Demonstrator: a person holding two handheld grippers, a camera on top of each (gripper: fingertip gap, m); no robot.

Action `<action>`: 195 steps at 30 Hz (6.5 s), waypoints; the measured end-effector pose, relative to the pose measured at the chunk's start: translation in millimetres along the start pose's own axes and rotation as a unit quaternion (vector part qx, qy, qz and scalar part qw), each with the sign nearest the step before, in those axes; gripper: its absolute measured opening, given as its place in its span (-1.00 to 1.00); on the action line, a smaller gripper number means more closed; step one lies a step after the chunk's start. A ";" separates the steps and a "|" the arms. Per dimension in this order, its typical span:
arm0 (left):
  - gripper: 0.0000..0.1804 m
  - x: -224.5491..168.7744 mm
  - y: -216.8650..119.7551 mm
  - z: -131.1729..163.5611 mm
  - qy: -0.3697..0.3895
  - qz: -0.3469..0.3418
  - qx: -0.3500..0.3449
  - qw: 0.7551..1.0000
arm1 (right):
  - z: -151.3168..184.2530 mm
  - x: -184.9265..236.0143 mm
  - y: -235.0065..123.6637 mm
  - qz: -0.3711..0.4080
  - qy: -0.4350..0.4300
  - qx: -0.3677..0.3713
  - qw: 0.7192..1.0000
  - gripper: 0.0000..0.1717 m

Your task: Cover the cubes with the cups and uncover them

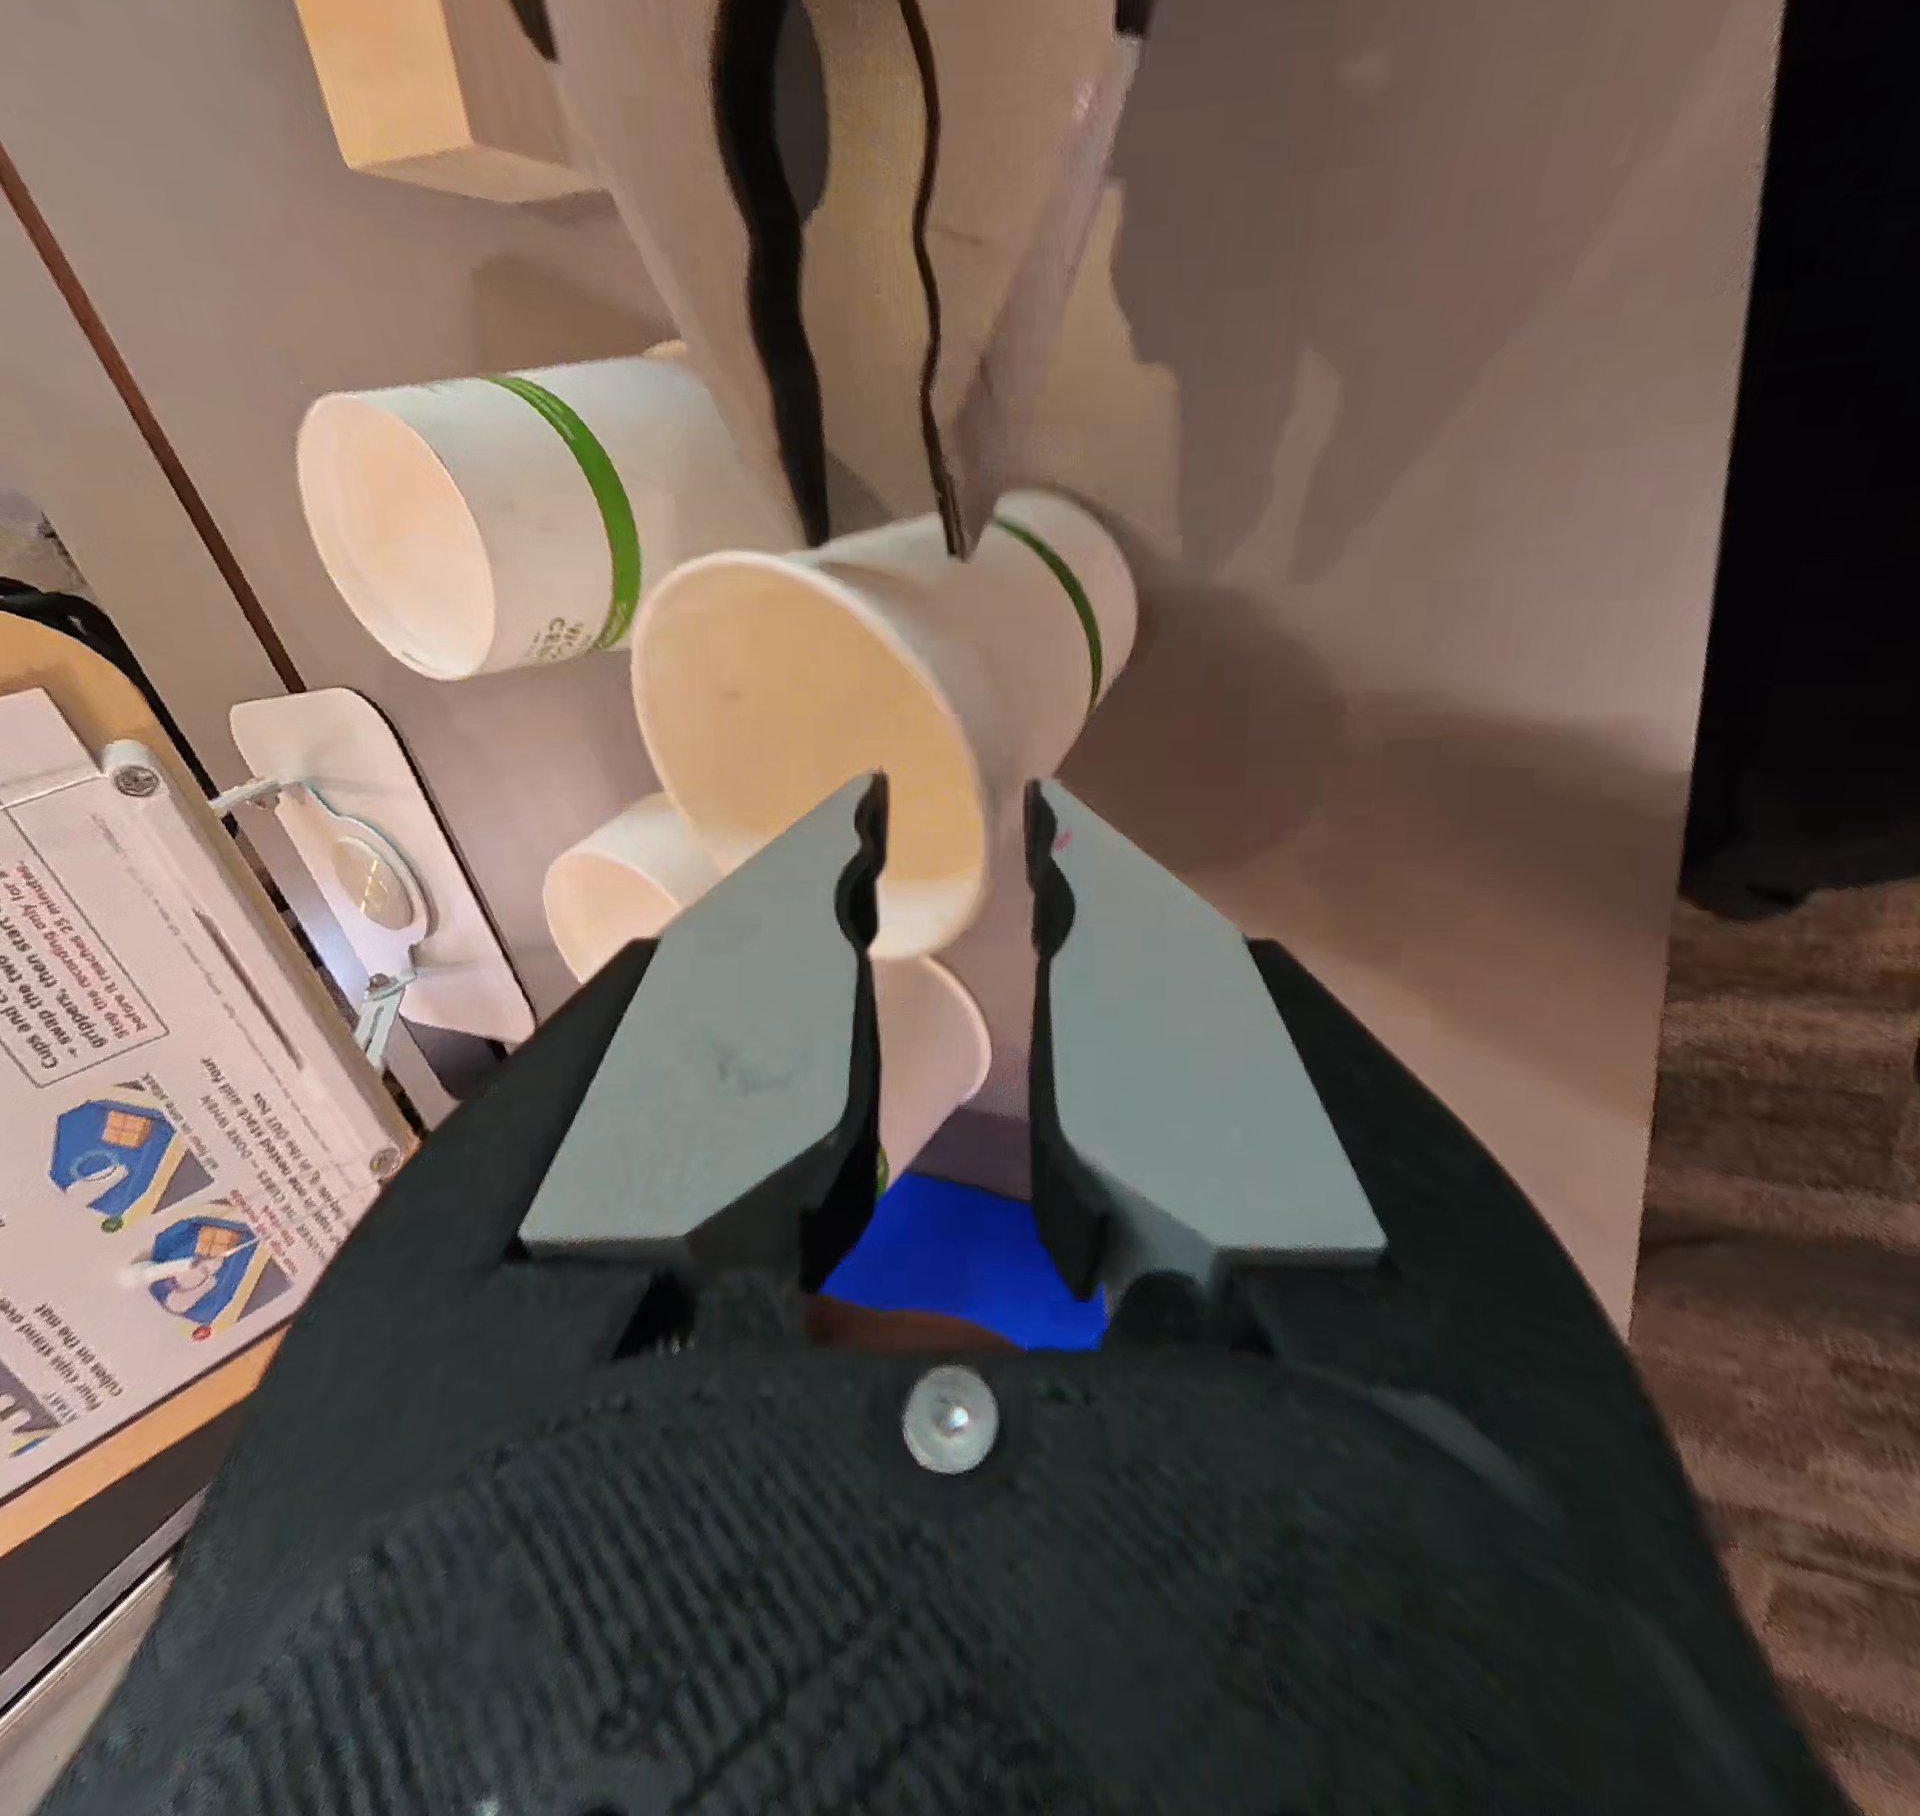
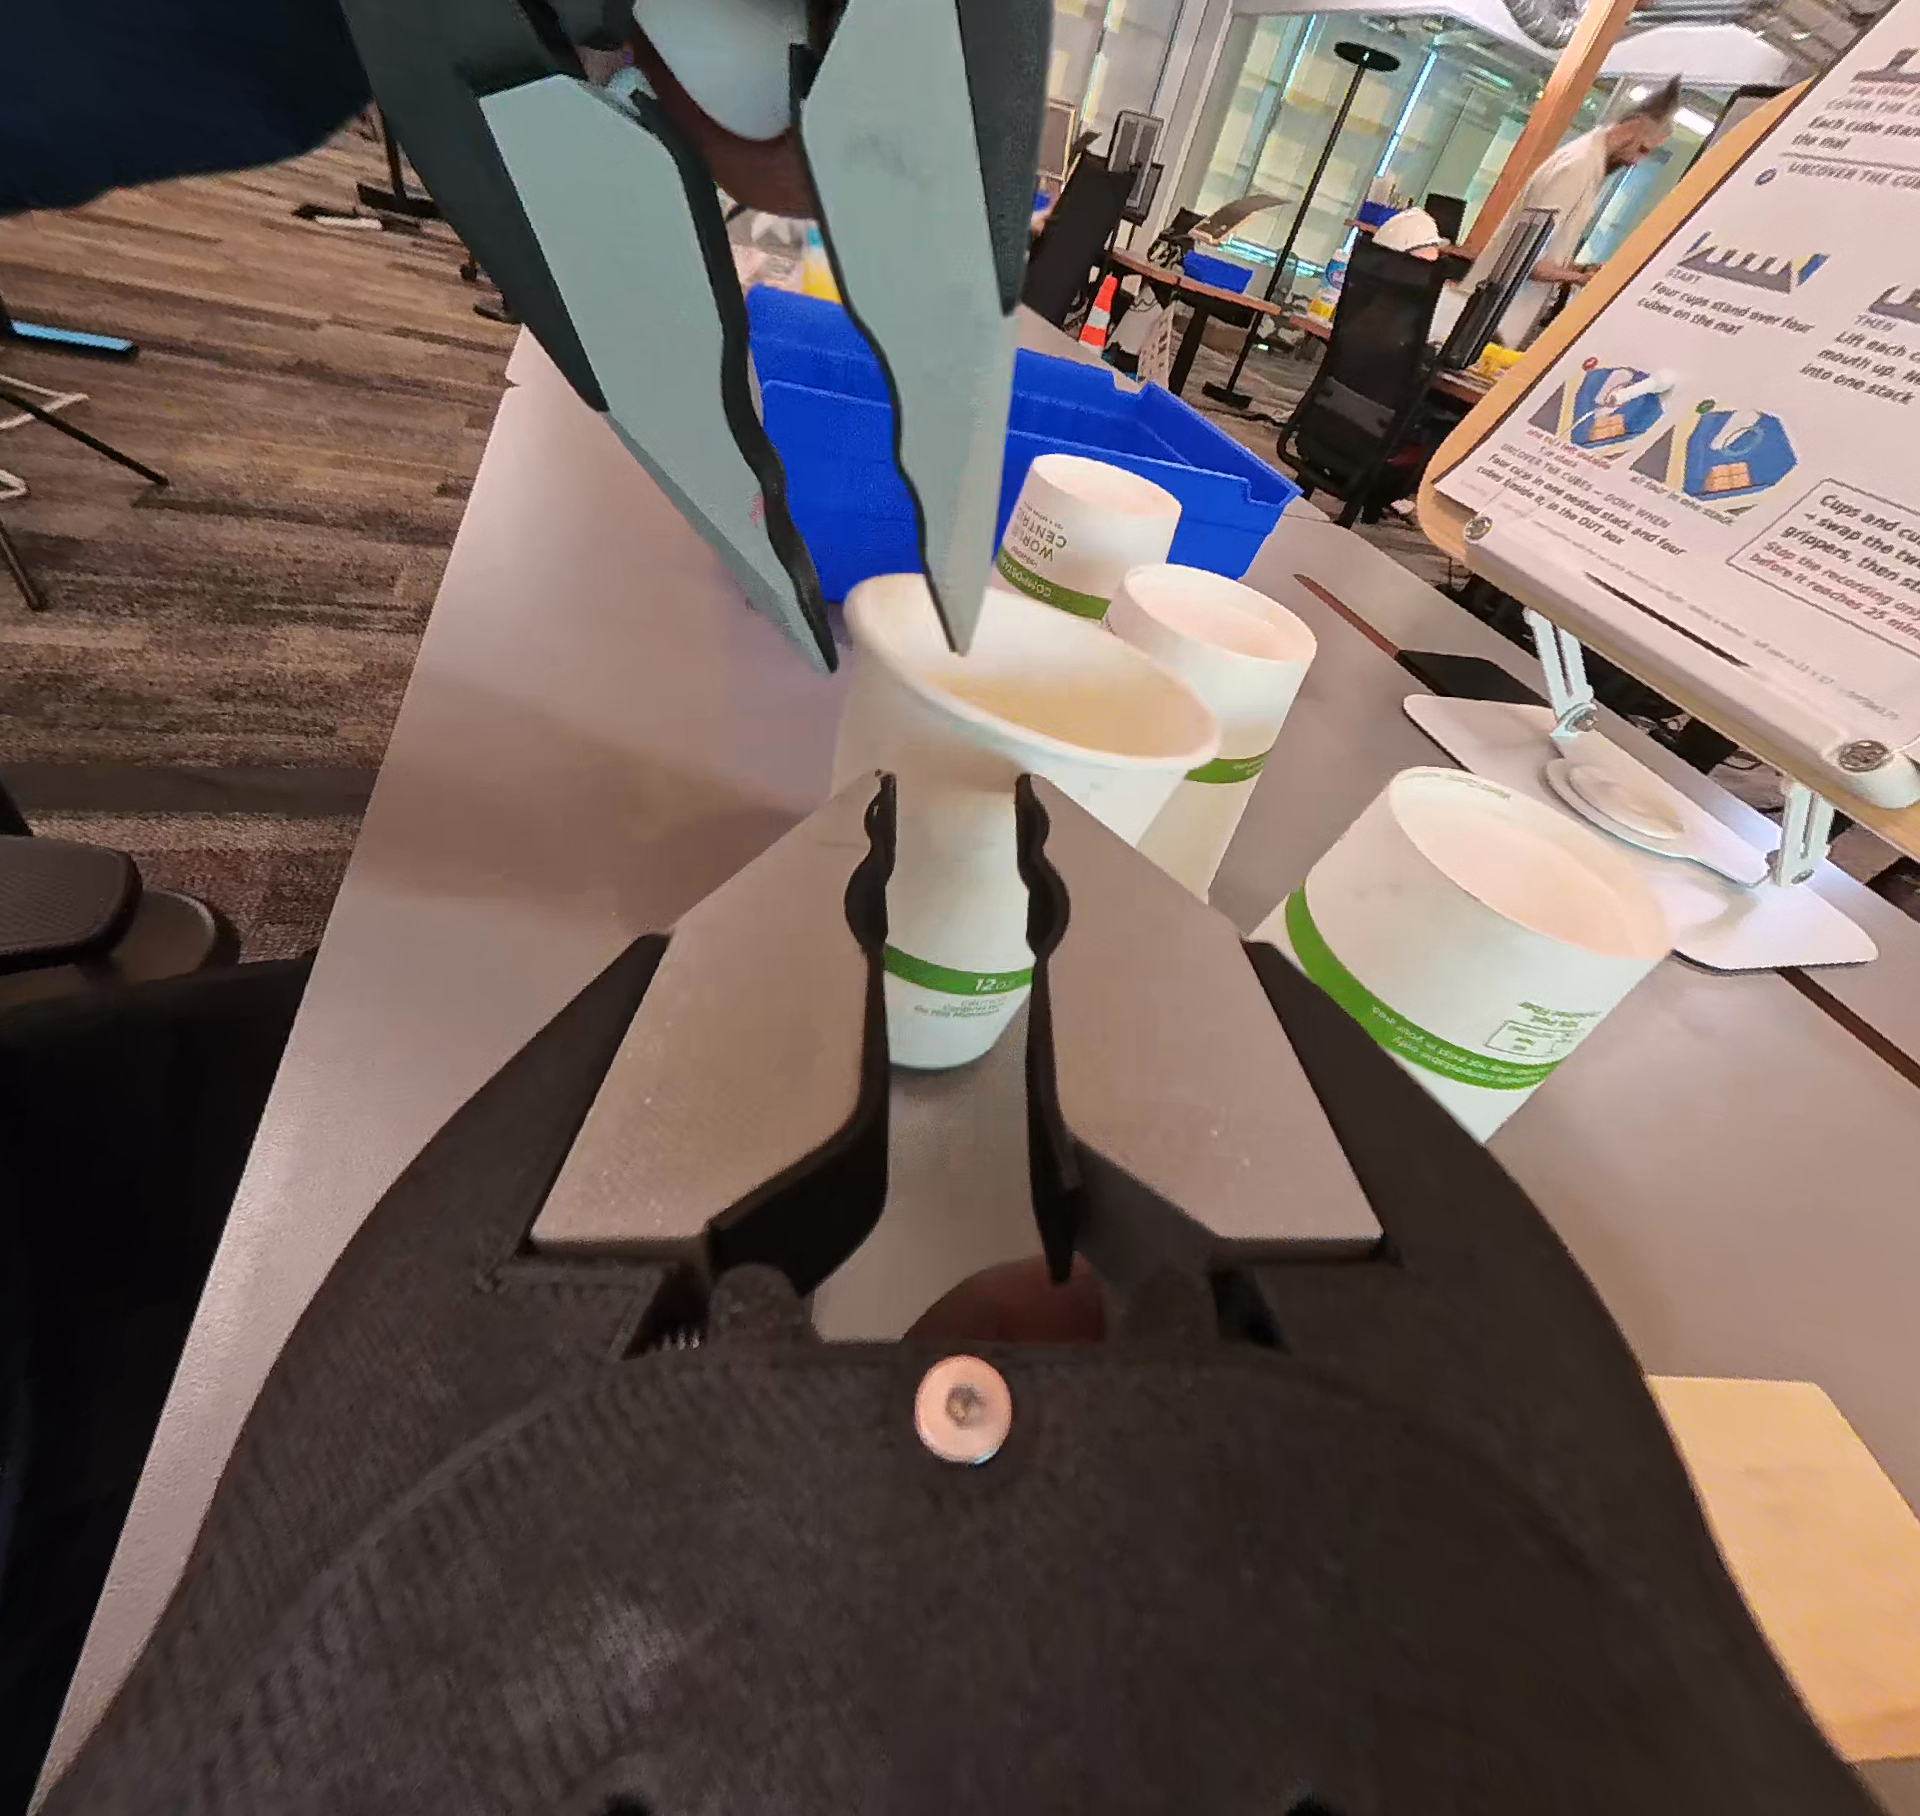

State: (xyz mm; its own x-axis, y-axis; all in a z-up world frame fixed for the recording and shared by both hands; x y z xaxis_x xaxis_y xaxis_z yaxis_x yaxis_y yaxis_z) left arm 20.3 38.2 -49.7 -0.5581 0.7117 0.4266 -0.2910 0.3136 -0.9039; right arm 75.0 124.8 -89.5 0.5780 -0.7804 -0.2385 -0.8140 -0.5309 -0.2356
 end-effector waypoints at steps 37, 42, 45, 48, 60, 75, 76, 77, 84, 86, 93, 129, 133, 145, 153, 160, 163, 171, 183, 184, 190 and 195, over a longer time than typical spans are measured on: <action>-0.77 -46.4 38.9 80.0 -0.556 -0.204 -0.430 0.681 | -13.7 11.4 28.8 -0.045 -0.123 0.074 0.989 -0.76; -0.73 -44.9 44.3 73.4 -0.546 -0.188 -0.411 0.706 | -20.2 8.0 32.2 -0.066 -0.143 0.143 0.977 -1.00; -0.73 -44.8 44.6 73.4 -0.545 -0.184 -0.412 0.706 | -21.2 9.9 25.4 -0.070 -0.157 0.174 0.970 -1.00; -0.74 -45.4 42.8 74.3 -0.545 -0.187 -0.418 0.703 | -21.1 11.1 6.2 -0.067 -0.158 0.196 0.966 -1.00; -0.71 -45.5 42.9 66.9 -0.524 -0.169 -0.429 0.716 | 6.5 10.5 -92.8 0.015 -0.131 0.244 0.961 -0.99; -0.62 -25.6 61.6 -1.3 -0.441 -0.128 -0.407 0.790 | 29.1 40.2 -125.1 0.108 0.045 0.027 0.993 -0.60; -0.61 -23.8 63.7 -5.9 -0.436 -0.128 -0.402 0.795 | 38.7 43.1 -127.9 0.100 0.059 0.044 0.992 -0.55; -0.60 -21.7 64.7 -10.1 -0.432 -0.132 -0.400 0.798 | 45.5 43.9 -130.9 0.096 0.075 0.060 0.991 -0.51; -0.59 1.2 61.1 -28.6 -0.461 -0.154 -0.445 0.752 | 64.6 16.6 -139.8 0.126 0.158 0.110 0.973 -0.38; -0.62 14.1 56.0 -27.3 -0.465 -0.181 -0.443 0.745 | 67.7 15.5 -136.6 0.121 0.166 0.127 0.970 -0.40; -0.61 65.1 20.1 -33.6 -0.427 -0.197 -0.411 0.781 | 63.5 14.2 -143.0 0.156 0.150 0.101 0.971 -0.51; -1.00 -60.9 -75.0 -56.6 -0.258 -0.066 -0.777 0.571 | -24.2 44.7 -138.5 -0.017 0.187 -0.190 0.964 -0.93; -0.98 -52.5 -40.8 -47.0 -0.323 -0.075 -0.705 0.628 | -34.6 48.2 -149.2 -0.018 0.144 -0.200 0.969 -1.00; -0.77 -42.3 29.0 -10.3 -0.456 -0.140 -0.433 0.764 | -86.2 -5.7 -153.1 0.067 -0.024 0.237 0.969 -1.00; -0.71 -1.6 15.7 37.2 -0.453 -0.221 -0.341 0.793 | -66.6 -14.3 -115.0 0.030 -0.054 0.393 0.917 -0.83; -0.73 38.2 39.3 50.1 -0.424 -0.198 -0.248 0.848 | -64.2 -9.5 -108.6 0.055 -0.046 0.346 0.935 -0.82; -0.93 45.9 50.8 54.9 -0.415 -0.186 -0.214 0.864 | -63.5 -12.0 -116.5 0.074 -0.037 0.325 0.942 -0.83; -1.00 51.5 -25.1 41.7 -0.405 -0.221 -0.323 0.826 | -71.5 -15.6 -138.3 0.098 0.052 0.199 0.974 -0.84; -1.00 -22.7 -146.8 -34.8 -0.290 -0.140 -0.686 0.653 | -96.0 9.2 -125.6 -0.046 0.166 -0.092 0.981 -0.54; -1.00 -24.7 -142.7 -35.5 -0.291 -0.146 -0.688 0.648 | -97.5 8.3 -125.9 -0.041 0.173 -0.105 0.979 -0.57; -0.99 -31.5 -116.2 -27.5 -0.319 -0.101 -0.696 0.635 | -107.8 0.9 -147.0 -0.126 0.233 -0.188 0.946 -0.99; -1.00 -26.4 -67.3 -29.7 -0.375 -0.090 -0.595 0.705 | -106.7 -11.5 -144.6 -0.025 0.165 -0.078 0.983 -1.00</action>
State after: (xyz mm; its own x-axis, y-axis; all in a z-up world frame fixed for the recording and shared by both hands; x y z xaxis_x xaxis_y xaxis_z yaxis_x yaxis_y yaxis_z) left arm 77.7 16.9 -1.1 -0.9793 0.1998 0.0311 0.1989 0.9796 -0.0298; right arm 179.9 175.3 47.8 0.5882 -0.8033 0.0936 -0.7991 -0.5951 -0.0856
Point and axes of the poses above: each gripper's, where its closed fingertips meet, y out along the fingers, z out of its underside, x = y × z across the jaws, the point moved 6 cm from there along -y, back along the fingers, and after that the axes turned 6 degrees about x, right-handed, at the moved point
